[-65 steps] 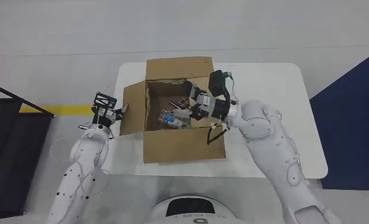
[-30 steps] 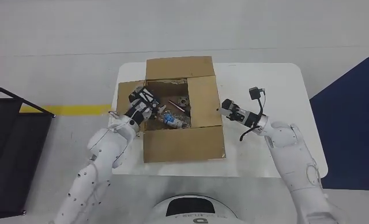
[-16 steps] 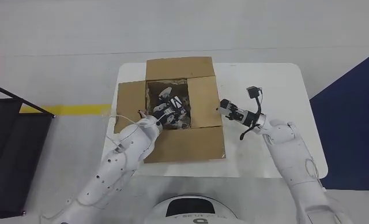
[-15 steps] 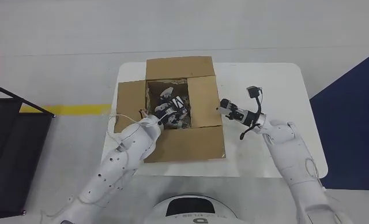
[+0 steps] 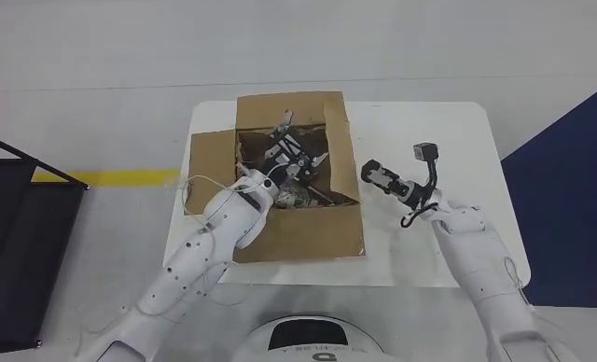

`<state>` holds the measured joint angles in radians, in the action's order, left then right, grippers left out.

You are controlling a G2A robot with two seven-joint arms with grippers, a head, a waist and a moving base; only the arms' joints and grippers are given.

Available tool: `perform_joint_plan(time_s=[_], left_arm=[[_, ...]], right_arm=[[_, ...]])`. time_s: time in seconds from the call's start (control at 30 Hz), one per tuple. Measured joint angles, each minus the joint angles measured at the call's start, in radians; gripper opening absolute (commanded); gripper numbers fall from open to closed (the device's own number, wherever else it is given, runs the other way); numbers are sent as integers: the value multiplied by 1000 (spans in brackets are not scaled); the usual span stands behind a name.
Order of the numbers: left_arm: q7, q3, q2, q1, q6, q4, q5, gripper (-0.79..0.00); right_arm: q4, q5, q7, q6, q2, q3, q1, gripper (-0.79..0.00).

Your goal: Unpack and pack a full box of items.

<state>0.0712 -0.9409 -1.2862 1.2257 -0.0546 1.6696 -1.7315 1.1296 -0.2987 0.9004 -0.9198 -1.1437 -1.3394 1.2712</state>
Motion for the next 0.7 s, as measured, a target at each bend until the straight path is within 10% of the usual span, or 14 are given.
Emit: perform_joint_plan(time_s=[0.5, 0.7], left_arm=[[80, 272, -116, -214, 84, -204, -28, 0], [86, 302, -152, -255, 126, -297, -16, 0]], right_arm=[[127, -129, -93, -92, 136, -341, 296, 0], [152, -42, -93, -92, 154, -303, 275, 0]])
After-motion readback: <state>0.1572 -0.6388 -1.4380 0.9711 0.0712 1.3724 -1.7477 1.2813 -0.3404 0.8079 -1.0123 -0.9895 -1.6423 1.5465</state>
